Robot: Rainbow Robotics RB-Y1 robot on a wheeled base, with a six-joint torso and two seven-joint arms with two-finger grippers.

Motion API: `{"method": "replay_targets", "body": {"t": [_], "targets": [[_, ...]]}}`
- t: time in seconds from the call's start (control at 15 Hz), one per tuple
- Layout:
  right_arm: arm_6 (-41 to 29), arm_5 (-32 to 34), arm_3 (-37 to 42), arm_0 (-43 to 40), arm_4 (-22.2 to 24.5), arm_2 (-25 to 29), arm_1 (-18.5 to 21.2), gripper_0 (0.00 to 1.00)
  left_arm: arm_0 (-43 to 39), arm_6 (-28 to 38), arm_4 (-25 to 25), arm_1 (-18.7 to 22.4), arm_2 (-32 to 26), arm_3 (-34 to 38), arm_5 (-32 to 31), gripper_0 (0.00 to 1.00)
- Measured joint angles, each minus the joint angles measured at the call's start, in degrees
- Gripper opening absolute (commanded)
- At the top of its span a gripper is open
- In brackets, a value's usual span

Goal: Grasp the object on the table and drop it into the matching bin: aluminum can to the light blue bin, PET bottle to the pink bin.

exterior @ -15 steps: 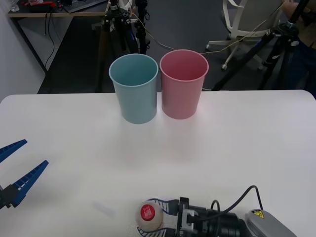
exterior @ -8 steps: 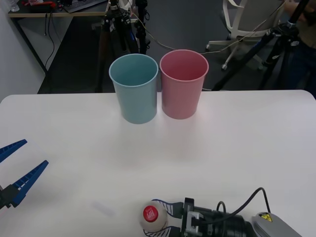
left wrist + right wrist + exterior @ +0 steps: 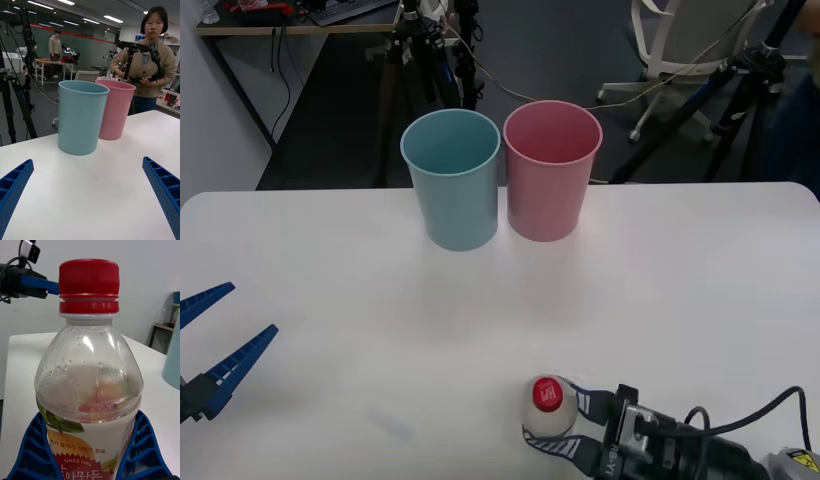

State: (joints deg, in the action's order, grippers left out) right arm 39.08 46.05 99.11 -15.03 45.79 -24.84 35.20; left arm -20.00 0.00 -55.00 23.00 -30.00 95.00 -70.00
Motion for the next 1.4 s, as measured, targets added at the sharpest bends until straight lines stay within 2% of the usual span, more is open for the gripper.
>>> {"method": "replay_targets", "body": {"t": [0.33,0.6,1.07,1.2,1.4], "targets": [[-2.0,-0.6,0.9,-5.7,-3.8,11.8,-0.2,0.00,0.0,0.0,0.0,0.0,0.0,0.0,0.0,1.00],[-3.2,-4.1,0.9,-6.9,-6.1,17.4,-1.4,0.00,0.0,0.0,0.0,0.0,0.0,0.0,0.0,1.00],[-5.6,-9.4,1.4,-7.9,-9.2,24.1,-3.0,0.00,0.0,0.0,0.0,0.0,0.0,0.0,0.0,1.00],[-6.3,-11.6,4.2,-8.4,-11.0,24.8,-1.2,0.00,0.0,0.0,0.0,0.0,0.0,0.0,0.0,1.00],[-7.1,-16.9,10.6,-9.6,-15.6,24.9,4.6,0.00,0.0,0.0,0.0,0.0,0.0,0.0,0.0,1.00]]}}
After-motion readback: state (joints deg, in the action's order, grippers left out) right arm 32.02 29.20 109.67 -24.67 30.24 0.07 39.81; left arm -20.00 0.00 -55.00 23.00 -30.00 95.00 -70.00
